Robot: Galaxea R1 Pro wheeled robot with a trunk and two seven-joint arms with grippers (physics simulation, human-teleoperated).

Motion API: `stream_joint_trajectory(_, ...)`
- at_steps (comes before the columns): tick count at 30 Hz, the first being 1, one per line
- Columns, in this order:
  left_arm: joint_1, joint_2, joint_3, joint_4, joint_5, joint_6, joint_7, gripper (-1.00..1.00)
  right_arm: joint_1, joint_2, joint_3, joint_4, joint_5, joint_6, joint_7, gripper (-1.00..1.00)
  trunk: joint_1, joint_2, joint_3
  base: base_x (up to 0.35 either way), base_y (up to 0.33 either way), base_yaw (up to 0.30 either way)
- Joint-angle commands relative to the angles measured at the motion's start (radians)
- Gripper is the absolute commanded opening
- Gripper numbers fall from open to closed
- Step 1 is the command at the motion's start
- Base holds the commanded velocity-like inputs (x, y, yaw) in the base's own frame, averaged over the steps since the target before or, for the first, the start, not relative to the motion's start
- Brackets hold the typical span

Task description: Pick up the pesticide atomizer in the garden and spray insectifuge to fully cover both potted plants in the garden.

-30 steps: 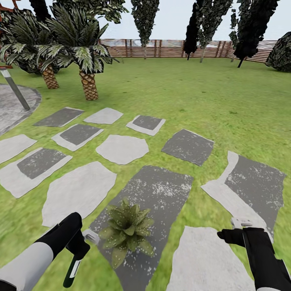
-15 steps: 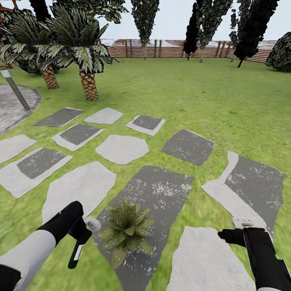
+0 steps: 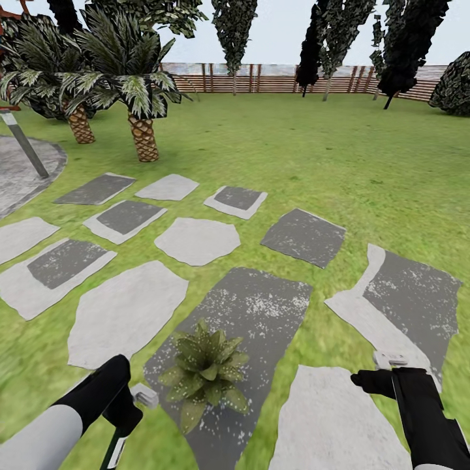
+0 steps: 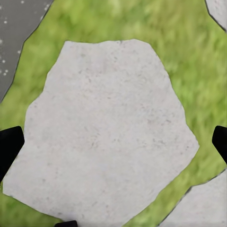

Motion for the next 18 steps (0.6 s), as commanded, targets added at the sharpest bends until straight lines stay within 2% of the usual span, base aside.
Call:
stream_joint_trajectory(1, 0.000, 0.001, -0.003, -0.002, -0.010, 0.001, -0.012, -1.00, -0.001, 0.000, -0.001, -0.001, 0.010, 0.002, 0.010, 1.00, 0.000, 0.000, -0.001, 0.000, 0.000, 0.000)
stream_joint_trajectory(15, 0.001, 0.013, 0.005, -0.003, -0.008, -0.001, -0.006, -1.00, -0.001, 0.000, 0.001, -0.001, 0.010, 0.001, 0.010, 1.00, 0.000, 0.000, 0.001, 0.000, 0.000, 0.000)
stream_joint_trajectory(18, 0.001, 0.012, 0.008, -0.004, -0.008, -0.001, -0.005, -1.00, -0.001, 0.000, 0.002, -0.001, 0.010, 0.001, 0.010, 1.00, 0.000, 0.000, 0.005, -0.158, 0.000, 0.000)
